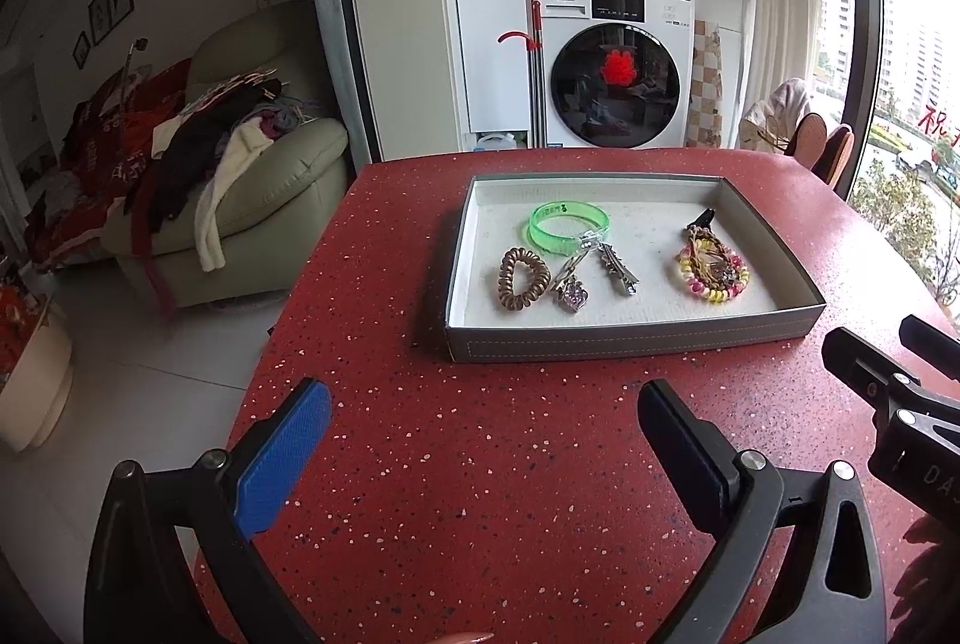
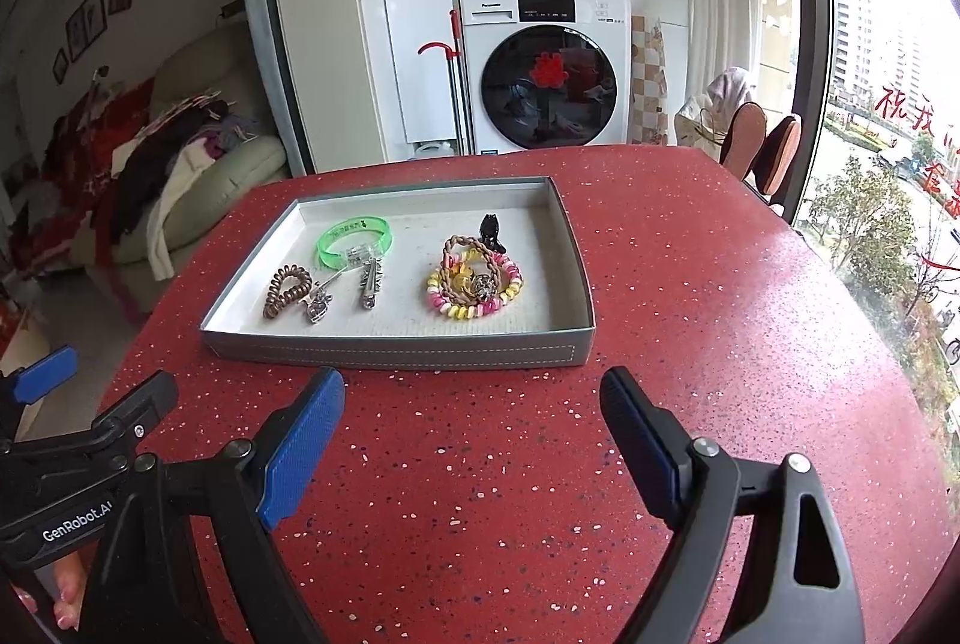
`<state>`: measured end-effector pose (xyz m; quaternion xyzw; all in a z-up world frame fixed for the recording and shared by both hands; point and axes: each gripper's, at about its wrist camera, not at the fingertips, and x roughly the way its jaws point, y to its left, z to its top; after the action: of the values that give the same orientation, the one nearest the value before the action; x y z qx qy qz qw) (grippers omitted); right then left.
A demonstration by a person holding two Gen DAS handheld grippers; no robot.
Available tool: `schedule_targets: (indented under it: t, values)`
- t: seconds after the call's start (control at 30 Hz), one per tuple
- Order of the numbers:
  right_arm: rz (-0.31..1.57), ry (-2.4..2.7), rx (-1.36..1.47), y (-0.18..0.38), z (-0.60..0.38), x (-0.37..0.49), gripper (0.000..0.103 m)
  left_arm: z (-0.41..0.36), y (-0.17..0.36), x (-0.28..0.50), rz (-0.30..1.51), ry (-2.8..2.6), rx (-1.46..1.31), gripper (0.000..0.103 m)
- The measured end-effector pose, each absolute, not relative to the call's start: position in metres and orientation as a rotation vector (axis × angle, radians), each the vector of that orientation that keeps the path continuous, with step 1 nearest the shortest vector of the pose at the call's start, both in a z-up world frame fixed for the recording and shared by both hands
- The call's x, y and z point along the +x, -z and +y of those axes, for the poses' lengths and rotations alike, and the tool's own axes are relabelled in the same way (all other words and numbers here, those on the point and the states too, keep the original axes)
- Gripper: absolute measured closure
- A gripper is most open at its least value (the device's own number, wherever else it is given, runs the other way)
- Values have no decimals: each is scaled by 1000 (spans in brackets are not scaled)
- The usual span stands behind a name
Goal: Organize jewelry
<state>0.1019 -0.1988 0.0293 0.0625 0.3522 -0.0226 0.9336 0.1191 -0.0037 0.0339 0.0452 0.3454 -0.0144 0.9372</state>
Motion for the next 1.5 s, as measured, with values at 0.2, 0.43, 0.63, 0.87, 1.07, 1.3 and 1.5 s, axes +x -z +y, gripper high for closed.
schedule_targets:
  t: [0.2,0.43,0.63,0.87,1.07,1.3,1.5]
  values:
    - [721,44,130,-30,-198,102,14,-3,-33,119,710,31,93,0]
    - [720,44,129,-30,-197,102,14,-3,-33,119,711,30,94,0]
    - [720,43,130,-30,-197,102,14,-3,-34,118,711,31,94,0]
    - [720,42,130,-30,-198,102,14,-4,-34,117,712,31,95,0]
    - [720,43,131,-30,-198,102,14,-4,-34,117,712,31,97,0]
    - [721,42,134,-30,-196,102,14,-4,-34,117,712,32,97,0]
    - [720,42,131,-30,-196,102,14,-3,-34,116,714,29,95,0]
